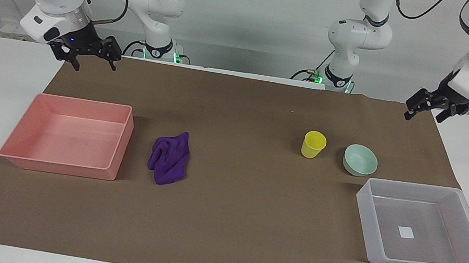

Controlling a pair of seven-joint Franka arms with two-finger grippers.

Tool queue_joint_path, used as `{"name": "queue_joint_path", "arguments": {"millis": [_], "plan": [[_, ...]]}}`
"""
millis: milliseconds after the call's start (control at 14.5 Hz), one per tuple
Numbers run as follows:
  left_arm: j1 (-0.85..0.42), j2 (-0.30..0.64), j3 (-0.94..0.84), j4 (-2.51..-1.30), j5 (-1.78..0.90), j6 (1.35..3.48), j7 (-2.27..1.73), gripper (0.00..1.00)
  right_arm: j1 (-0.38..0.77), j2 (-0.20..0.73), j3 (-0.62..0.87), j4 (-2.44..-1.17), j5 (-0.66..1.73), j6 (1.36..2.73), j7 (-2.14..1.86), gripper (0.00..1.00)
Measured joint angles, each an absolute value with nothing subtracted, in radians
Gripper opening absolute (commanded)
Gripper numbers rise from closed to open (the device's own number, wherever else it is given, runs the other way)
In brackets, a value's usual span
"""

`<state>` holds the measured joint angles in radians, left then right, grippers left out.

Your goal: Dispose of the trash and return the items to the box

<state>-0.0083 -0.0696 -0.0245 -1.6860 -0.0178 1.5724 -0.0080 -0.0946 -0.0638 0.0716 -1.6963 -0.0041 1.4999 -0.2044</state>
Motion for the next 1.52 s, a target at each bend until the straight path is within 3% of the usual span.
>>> {"name": "queue_joint_path", "arguments": {"millis": [276,552,1103,1310,1379,1448,1517], "plan": [[-0.009,-0.064,-0.026,-1.678,-0.018,1.555,0.063,1.0,-0.094,-0.064,0.072,-1.701,-0.004,1.52,-0.202,0.99],[-0.007,-0.066,-0.02,-1.679,-0.017,1.552,0.071,1.0,-0.027,-0.038,0.074,-1.776,0.0,1.659,-0.173,0.99],[-0.007,-0.066,-0.017,-1.679,-0.017,1.551,0.075,1.0,0.142,0.201,0.078,-1.887,0.042,2.073,-0.056,1.0],[-0.007,-0.066,-0.017,-1.679,-0.017,1.551,0.075,1.0,0.173,0.267,0.078,-1.918,0.042,2.17,-0.014,0.99],[-0.007,-0.066,-0.017,-1.679,-0.017,1.551,0.075,1.0,0.178,0.287,0.078,-1.923,0.043,2.198,-0.009,0.97],[-0.007,-0.066,-0.017,-1.679,-0.017,1.551,0.075,1.0,0.182,0.304,0.078,-1.931,0.043,2.224,-0.008,0.84],[-0.007,-0.066,-0.017,-1.679,-0.017,1.551,0.075,1.0,0.185,0.315,0.078,-1.939,0.043,2.242,-0.008,0.59]]}}
